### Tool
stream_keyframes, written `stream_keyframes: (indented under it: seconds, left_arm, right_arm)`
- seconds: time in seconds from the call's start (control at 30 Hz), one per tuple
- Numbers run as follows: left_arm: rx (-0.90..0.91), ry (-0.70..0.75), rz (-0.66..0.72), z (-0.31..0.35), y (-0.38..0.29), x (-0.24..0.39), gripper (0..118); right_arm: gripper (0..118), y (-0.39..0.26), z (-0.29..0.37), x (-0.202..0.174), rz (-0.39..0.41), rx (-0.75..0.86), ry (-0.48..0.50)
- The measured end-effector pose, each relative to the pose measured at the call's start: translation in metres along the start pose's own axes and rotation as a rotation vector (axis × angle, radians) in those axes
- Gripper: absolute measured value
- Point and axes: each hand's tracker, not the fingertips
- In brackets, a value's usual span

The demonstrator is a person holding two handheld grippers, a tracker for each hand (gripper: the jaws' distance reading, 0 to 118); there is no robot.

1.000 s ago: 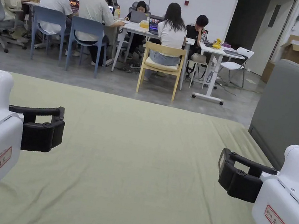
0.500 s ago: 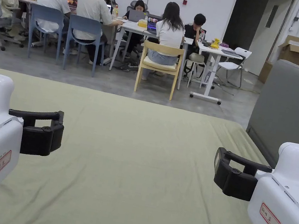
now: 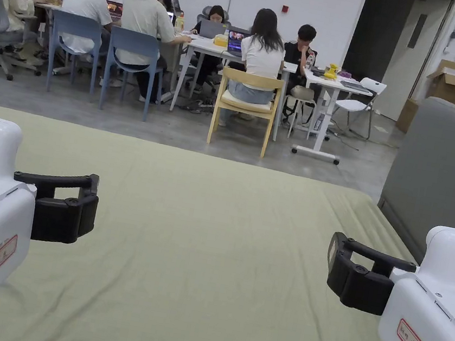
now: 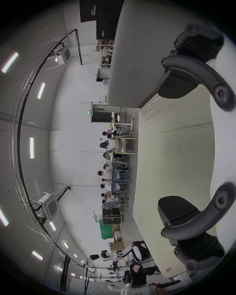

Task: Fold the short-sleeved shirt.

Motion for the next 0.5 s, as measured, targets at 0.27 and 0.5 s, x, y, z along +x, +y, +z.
stream_keyframes:
  seconds: [0.27, 0.5]
  left_arm:
    - [0.002, 0.003, -0.015, 0.0007, 0.0008, 0.0026, 118]
    - [0.008, -0.005, -0.007, 0.0006, 0.0035, 0.0024, 118]
  right_arm:
    - [118, 0.0003, 0.0005, -0.0017, 0.013, -0.003, 0.001]
    - [118, 0.0033, 0.0005, -0.0007, 0.017, -0.006, -0.003]
